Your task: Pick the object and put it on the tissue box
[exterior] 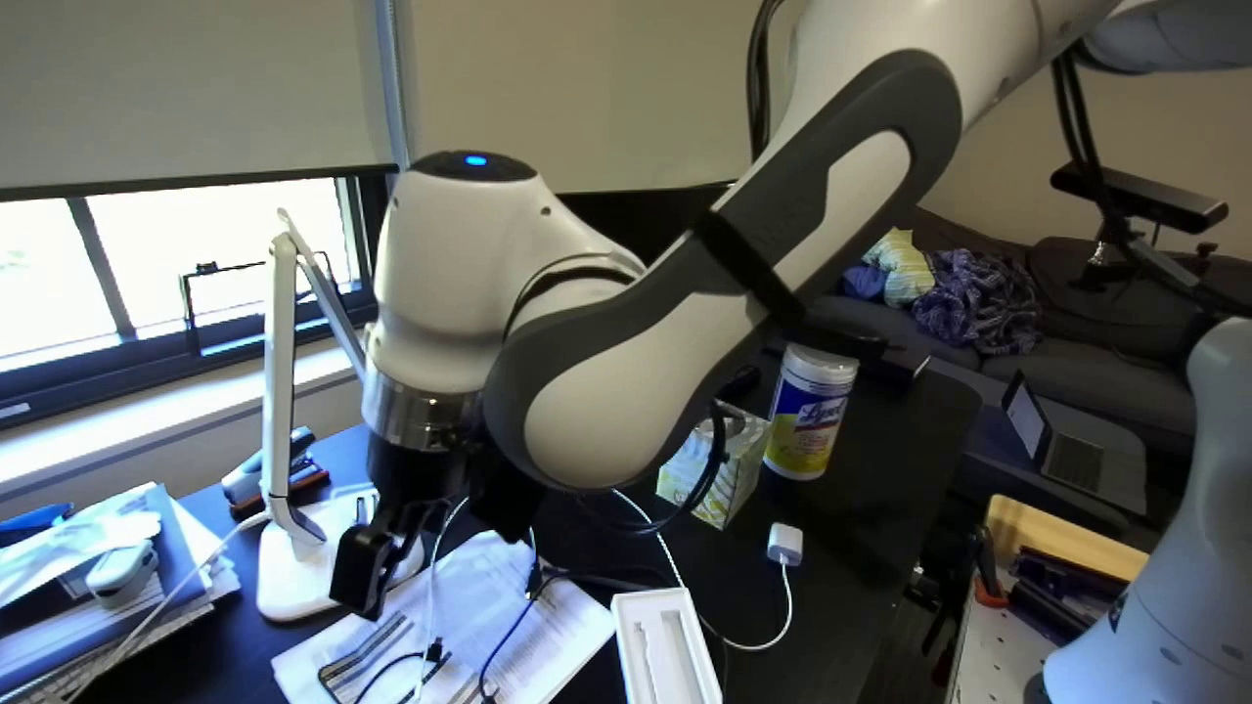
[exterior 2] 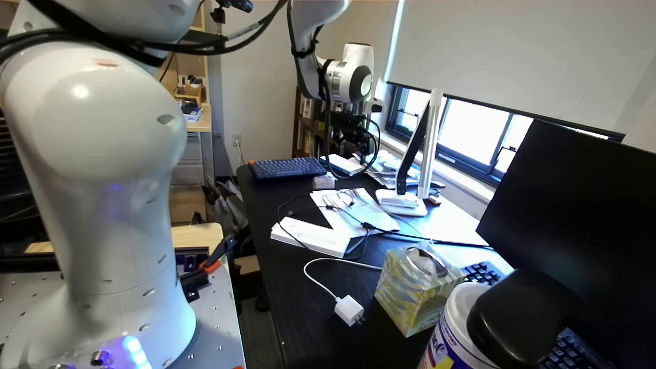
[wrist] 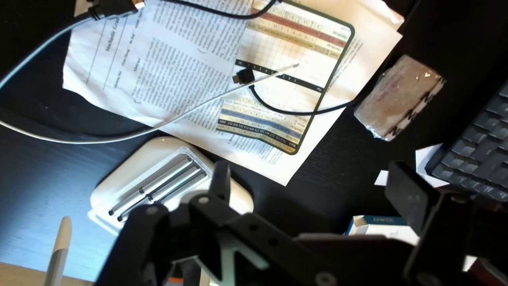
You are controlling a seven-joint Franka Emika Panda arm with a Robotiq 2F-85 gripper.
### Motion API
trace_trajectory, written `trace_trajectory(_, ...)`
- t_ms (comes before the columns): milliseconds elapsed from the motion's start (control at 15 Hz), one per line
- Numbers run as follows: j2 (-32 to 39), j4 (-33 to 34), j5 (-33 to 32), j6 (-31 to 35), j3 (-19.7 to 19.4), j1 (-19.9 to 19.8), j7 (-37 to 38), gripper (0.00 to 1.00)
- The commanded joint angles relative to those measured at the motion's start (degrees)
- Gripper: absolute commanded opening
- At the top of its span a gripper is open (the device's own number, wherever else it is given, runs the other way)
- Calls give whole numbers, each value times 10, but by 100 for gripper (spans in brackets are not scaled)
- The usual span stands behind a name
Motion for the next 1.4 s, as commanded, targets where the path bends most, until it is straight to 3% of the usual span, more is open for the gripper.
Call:
trace_trajectory(0, 80, 77, 10, -19, -10, 22, -1, 100)
trace_trajectory(733, 236, 284, 38, -88, -10, 81, 5, 100)
trace_trajectory(1333, 288, 332, 37, -66, -109, 177, 174, 100)
